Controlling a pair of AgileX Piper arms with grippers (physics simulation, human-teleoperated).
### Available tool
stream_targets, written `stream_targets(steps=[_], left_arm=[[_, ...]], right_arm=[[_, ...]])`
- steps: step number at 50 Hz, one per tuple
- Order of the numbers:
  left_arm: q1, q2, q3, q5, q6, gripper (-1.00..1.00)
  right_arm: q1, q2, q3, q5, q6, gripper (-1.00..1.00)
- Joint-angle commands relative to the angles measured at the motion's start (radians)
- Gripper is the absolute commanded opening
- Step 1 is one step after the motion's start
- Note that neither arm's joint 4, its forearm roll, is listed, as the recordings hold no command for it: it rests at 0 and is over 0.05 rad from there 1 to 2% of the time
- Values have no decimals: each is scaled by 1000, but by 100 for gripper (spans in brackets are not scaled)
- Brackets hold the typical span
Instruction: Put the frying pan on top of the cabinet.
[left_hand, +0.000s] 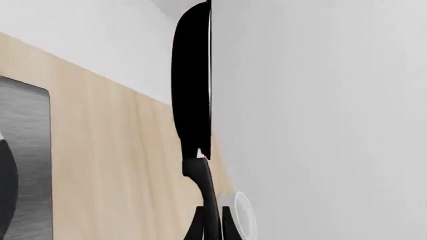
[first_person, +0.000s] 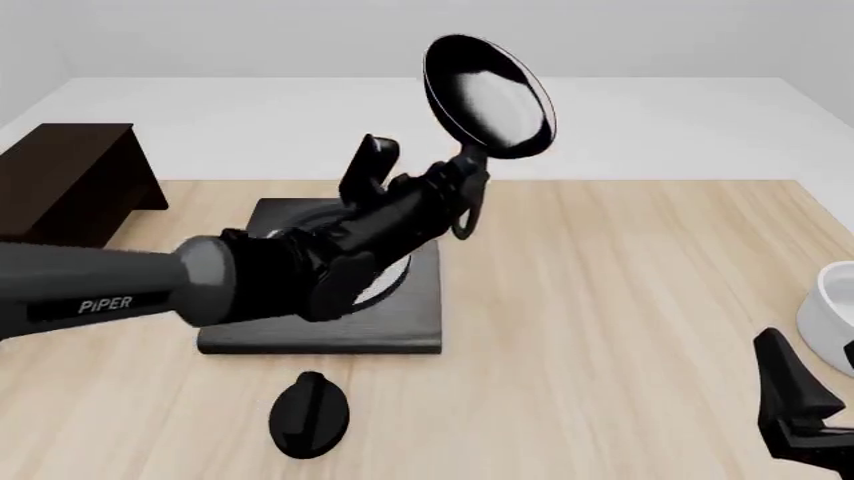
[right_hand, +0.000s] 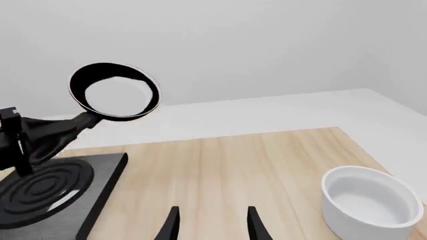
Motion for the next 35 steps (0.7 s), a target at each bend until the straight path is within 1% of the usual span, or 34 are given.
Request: stream_targets(steps=[1, 4, 5, 7, 10, 11, 14, 15, 16, 17, 18, 20, 22, 23, 25, 28, 30, 35], left_arm=[[122, -181, 41, 5, 20, -100], [147, -225, 56, 11, 19, -100], [146, -244, 60, 16, 29, -100], [136, -266, 75, 5, 20, -100], [152, -326, 83, 30, 32, -100], [152, -326, 84, 30, 32, -100], [178, -362, 93, 41, 30, -100], [200, -381, 99, 40, 34, -100], [198, -393, 101, 48, 40, -100], [222, -405, 109, 47, 29, -100], [235, -417, 108, 55, 42, -100], [261, -432, 116, 57, 36, -100], [269, -445, 123, 56, 31, -100], [278, -439, 138, 42, -5, -100], [303, -473, 137, 54, 39, -100], [330, -478, 153, 48, 13, -100], [349, -489, 157, 45, 15, -100], [396, -490, 166, 40, -19, -100]], right_arm=[[4, -13, 0, 12, -4, 100], [5, -19, 0, 17, -7, 100], [5, -21, 0, 19, -8, 100], [6, -25, 0, 22, -11, 100], [7, -29, 0, 26, -15, 100], [7, -30, 0, 27, -15, 100], [7, -36, 0, 32, -17, 100], [7, -36, 0, 33, -17, 100], [7, -36, 0, 33, -16, 100], [7, -36, 0, 33, -17, 100], [7, -34, 0, 31, -17, 100], [7, -31, 0, 29, -16, 100], [9, -24, 0, 21, -16, 100], [10, -18, 0, 16, -15, 100], [12, -4, 0, 5, -12, 100], [9, -2, -2, 3, -8, 100], [10, 4, -2, -2, -8, 100], [12, 10, -5, -5, -11, 100]])
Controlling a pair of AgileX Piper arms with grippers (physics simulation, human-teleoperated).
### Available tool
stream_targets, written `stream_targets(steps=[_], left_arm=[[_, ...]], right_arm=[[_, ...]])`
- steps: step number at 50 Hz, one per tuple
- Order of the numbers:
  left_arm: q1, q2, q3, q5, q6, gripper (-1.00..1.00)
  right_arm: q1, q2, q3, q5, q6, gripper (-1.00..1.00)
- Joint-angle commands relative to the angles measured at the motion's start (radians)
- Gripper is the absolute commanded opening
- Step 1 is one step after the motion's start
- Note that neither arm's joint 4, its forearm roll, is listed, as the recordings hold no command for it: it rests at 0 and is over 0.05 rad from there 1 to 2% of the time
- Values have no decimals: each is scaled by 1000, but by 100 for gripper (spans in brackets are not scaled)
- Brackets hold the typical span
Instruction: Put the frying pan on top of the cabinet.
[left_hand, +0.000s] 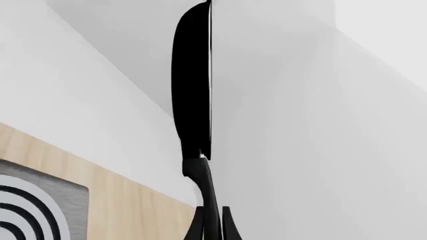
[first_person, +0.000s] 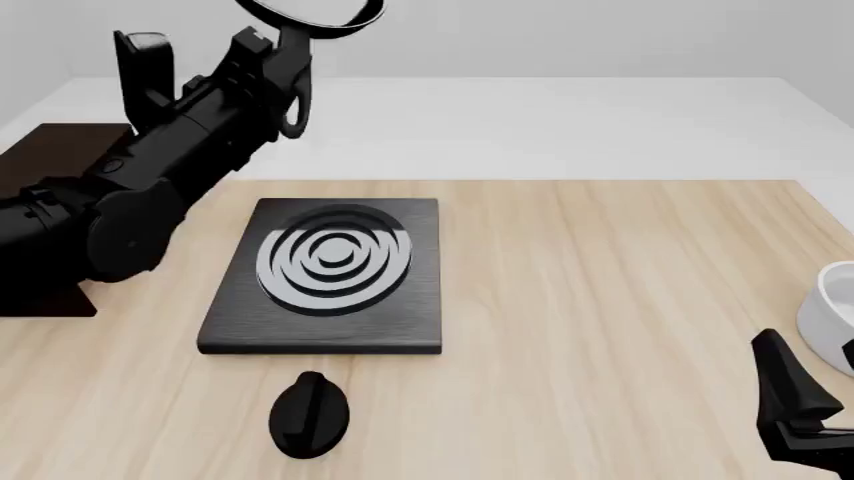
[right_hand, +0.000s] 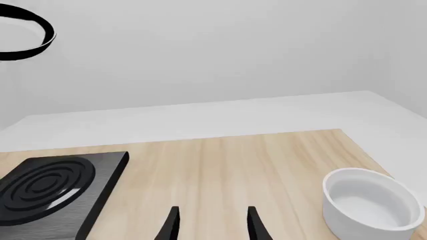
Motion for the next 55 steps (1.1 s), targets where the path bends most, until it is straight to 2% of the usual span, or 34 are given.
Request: stream_targets(steps=[1, 9, 13, 22, 38, 55], left_arm=[[106, -69, 15, -20, -34, -100], [177, -79, 36, -41, -74, -100], [185, -76, 40, -54, -85, -100], [282, -74, 64, -96, -119, -100], [426, 1, 100, -193, -198, -100], [481, 4, 121, -210, -220, -100]], right_arm=[[2, 10, -3, -7, 0, 100], [3, 17, -7, -12, 1, 100], [2, 17, -8, -11, 2, 100], [2, 24, 0, -26, 2, 100], [3, 24, 2, -29, 3, 100], [6, 33, 0, -33, 0, 100]])
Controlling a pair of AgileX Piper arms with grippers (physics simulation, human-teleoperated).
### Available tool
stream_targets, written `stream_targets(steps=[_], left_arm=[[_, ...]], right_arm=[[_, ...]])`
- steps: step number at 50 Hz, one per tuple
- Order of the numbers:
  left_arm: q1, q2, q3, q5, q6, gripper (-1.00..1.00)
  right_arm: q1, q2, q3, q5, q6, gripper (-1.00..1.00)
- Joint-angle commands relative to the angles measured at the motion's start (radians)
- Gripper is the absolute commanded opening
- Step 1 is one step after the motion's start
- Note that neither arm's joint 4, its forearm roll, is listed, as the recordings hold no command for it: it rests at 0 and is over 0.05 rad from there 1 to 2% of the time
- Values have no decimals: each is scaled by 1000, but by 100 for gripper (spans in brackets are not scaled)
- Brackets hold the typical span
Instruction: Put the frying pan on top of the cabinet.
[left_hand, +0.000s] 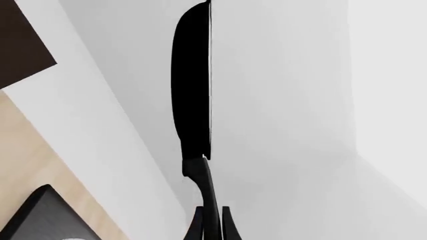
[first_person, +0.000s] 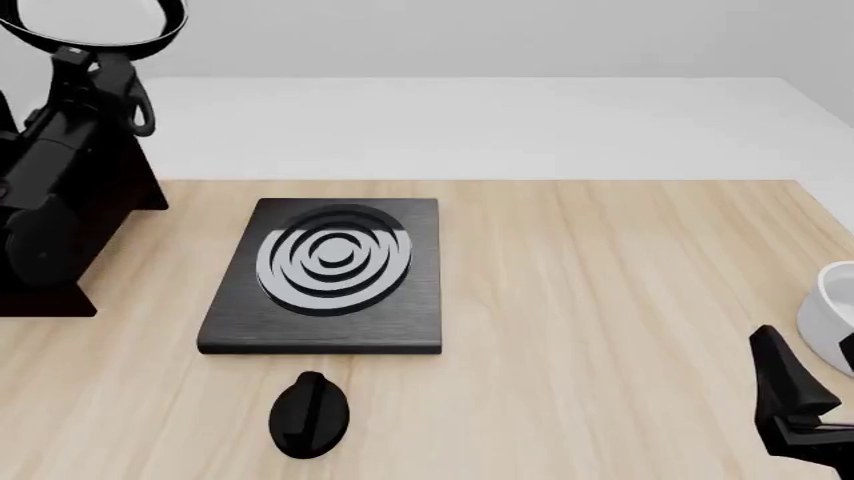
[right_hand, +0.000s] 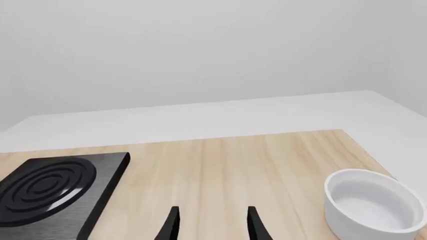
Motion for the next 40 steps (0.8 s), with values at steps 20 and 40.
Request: stream_targets(steps=[20, 40], left_arm=[[110, -4, 19, -42, -65, -100], [109, 106, -31, -17, -90, -100]], right_arm=[[3, -14, -1, 16, -3, 100], [5, 6, -3, -1, -9, 100]])
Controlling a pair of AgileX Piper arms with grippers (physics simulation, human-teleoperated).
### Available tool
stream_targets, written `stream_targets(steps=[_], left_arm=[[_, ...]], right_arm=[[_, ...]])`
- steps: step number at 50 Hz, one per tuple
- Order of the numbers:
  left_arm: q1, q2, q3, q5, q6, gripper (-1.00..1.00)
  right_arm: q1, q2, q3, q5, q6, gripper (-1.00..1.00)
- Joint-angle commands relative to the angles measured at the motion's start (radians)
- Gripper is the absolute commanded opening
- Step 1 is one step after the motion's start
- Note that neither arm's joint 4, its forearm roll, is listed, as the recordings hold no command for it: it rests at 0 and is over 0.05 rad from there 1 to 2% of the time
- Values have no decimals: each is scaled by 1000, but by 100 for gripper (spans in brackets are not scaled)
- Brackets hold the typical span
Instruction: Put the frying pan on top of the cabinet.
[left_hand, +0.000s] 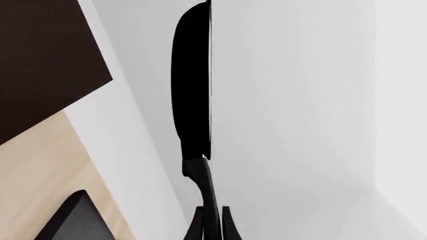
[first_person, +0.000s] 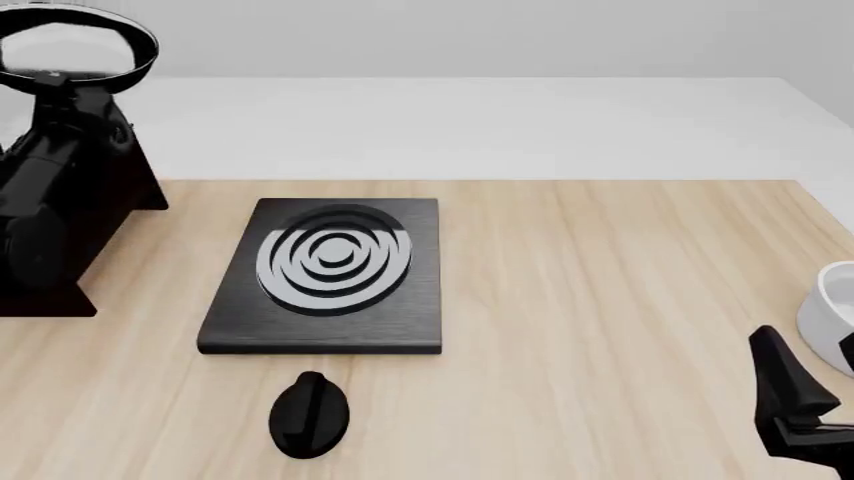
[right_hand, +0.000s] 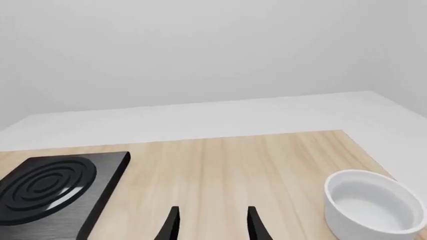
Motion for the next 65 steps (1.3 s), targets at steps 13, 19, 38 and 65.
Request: stream_targets(steps=[13, 19, 38, 65], left_arm=[[35, 38, -57, 0, -21, -100], [50, 51, -64, -2, -24, -100], [81, 103, -76, -12, -39, -100], [112, 147, -84, -23, -72, -100]], right_arm=[[5, -2, 4, 0, -10, 100], [6, 2, 2, -2, -14, 100], [10, -2, -9, 14, -22, 100], [10, 22, -9, -9, -19, 100]])
